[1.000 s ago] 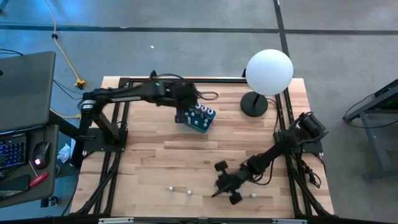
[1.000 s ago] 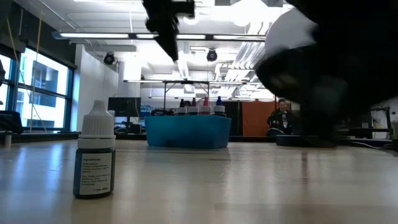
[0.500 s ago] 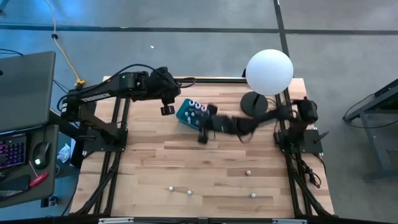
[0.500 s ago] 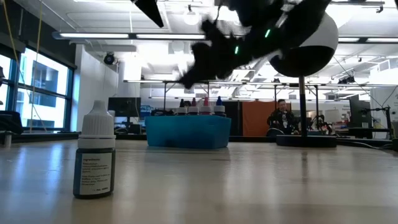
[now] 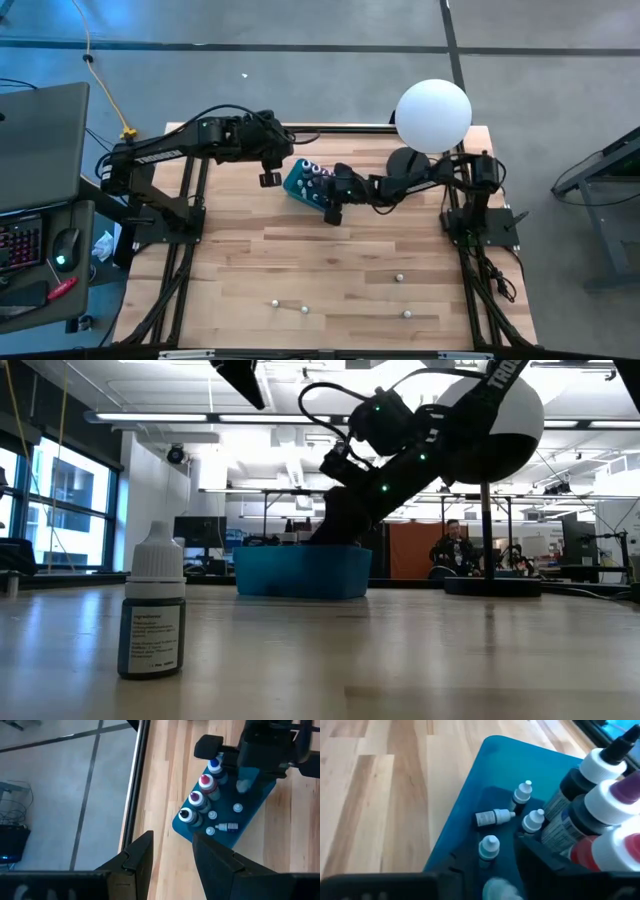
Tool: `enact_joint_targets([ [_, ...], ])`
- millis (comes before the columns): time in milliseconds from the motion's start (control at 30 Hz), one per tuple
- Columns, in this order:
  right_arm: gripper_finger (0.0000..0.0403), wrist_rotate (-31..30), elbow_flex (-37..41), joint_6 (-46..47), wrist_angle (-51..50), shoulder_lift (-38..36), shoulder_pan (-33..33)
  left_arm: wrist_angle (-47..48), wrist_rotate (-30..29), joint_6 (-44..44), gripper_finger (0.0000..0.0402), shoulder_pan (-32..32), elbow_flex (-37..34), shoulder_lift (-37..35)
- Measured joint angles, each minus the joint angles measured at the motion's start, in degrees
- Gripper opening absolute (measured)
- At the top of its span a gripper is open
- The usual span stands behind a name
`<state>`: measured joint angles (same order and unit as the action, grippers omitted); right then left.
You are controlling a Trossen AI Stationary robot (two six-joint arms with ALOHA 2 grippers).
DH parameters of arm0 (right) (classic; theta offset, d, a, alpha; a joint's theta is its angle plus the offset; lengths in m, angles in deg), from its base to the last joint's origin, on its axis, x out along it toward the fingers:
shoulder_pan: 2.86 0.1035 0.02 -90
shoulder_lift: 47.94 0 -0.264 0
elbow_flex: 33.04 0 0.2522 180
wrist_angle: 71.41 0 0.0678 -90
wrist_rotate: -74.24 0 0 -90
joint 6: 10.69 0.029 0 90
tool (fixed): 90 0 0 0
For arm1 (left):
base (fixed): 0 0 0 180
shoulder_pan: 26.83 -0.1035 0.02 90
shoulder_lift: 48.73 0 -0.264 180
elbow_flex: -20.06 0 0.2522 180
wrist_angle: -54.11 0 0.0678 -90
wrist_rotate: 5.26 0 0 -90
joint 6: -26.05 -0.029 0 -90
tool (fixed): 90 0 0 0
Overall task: Pick & Place food coloring
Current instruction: Put the small blue food coloring bottle into the blue bin, then put the small purple food coloring bottle into the blue bin
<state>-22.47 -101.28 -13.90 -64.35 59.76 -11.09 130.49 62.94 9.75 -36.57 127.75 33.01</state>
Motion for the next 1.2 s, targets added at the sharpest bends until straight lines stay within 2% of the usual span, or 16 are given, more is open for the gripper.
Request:
enact_joint_targets([
  [167, 0.0167, -0.5, 0.0, -1.5, -0.3, -0.4, 0.1, 1.2, 0.3, 1.3, 0.0133, 0.0, 0.0, 0.0],
  [300, 0.0178, 2.2, -1.9, -1.3, -3.3, -4.2, 1.8, 5.6, 3.7, 1.8, 0.0133, 0.0, -0.2, 0.0],
  [400, 0.017, 4.7, -4.2, -1.3, -12.0, -8.9, 4.8, 5.8, 9.3, 1.8, 0.0133, 0.0, -2.7, -0.3],
  [533, 0.0149, 4.7, -7.1, 0.7, -29.9, -15.6, 10.9, 4.4, 18.8, -0.4, 0.0133, 0.0, -8.3, -0.7],
  [600, 0.0141, 4.3, -8.0, 4.2, -38.7, -18.5, 14.4, 2.9, 23.8, -2.9, 0.0133, 0.0, -11.9, -0.7],
  [700, 0.0136, 6.2, -7.7, 12.9, -50.9, -22.2, 19.6, -4.9, 28.5, -5.4, 0.0133, 0.0, -18.4, -0.7],
  [767, 0.0136, 9.4, -7.6, 19.5, -58.7, -24.6, 22.4, -10.1, 28.9, -5.3, 0.0133, 0.0, -22.5, -0.6],
  [867, 0.0136, 10.5, -7.6, 30.0, -66.3, -27.3, 26.5, -18.3, 28.8, -1.9, 0.0133, 0.0, -26.8, -0.6],
  [1067, 0.0136, 11.8, -7.6, 42.6, -71.7, -26.2, 33.5, -28.2, 28.9, 4.3, 0.0133, 0.0, -31.2, -0.3],
  [1200, 0.0136, 12.4, -7.6, 46.6, -72.6, -23.5, 37.0, -32.1, 28.9, 6.2, 0.0133, 0.0, -31.9, -0.3],
])
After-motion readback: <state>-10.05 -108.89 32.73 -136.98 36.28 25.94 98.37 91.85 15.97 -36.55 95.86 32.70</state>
